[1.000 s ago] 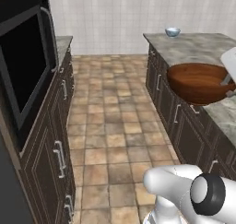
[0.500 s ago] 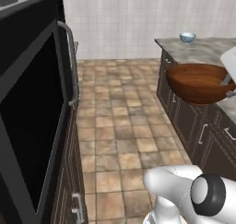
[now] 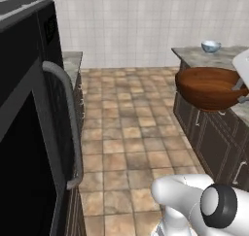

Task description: Pick up the bowls from the cabinet and place each bowl in front of a stool on the dining counter.

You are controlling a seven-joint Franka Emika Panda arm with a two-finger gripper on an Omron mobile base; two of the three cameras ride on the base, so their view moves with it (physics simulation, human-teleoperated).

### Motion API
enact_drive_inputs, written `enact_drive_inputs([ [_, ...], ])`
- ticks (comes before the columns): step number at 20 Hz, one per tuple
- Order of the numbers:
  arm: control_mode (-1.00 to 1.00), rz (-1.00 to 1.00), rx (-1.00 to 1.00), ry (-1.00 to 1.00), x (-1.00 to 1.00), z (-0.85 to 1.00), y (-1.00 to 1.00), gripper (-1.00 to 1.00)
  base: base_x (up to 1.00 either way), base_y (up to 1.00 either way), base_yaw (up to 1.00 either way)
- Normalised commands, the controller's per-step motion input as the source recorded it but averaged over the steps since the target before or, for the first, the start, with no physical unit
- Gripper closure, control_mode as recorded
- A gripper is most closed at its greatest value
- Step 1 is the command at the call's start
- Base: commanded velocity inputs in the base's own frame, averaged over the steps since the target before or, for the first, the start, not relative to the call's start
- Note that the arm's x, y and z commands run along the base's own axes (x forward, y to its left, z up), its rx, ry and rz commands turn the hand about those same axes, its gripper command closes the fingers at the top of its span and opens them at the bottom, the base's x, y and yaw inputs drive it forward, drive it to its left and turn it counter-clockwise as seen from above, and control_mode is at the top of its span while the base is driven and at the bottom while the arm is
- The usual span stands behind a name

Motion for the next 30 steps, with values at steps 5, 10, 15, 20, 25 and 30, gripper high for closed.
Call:
enact_drive_inputs([
  [5, 1.0, 0.0, 0.0, 0.0, 0.0, 0.0, 0.0, 1.0, 1.0, 0.0, 0.0],
  [10, 1.0, 0.0, 0.0, 0.0, 0.0, 0.0, 0.0, 1.0, 1.0, 0.06, 0.0],
  [15, 1.0, 0.0, 0.0, 0.0, 0.0, 0.0, 0.0, 1.0, 1.0, 0.08, 0.0],
  [20, 1.0, 0.0, 0.0, 0.0, 0.0, 0.0, 0.0, 1.0, 1.0, 0.08, 0.0],
  [25, 1.0, 0.0, 0.0, 0.0, 0.0, 0.0, 0.0, 1.0, 1.0, 0.09, 0.0],
  [30, 1.0, 0.0, 0.0, 0.0, 0.0, 0.0, 0.0, 1.0, 1.0, 0.1, 0.0],
])
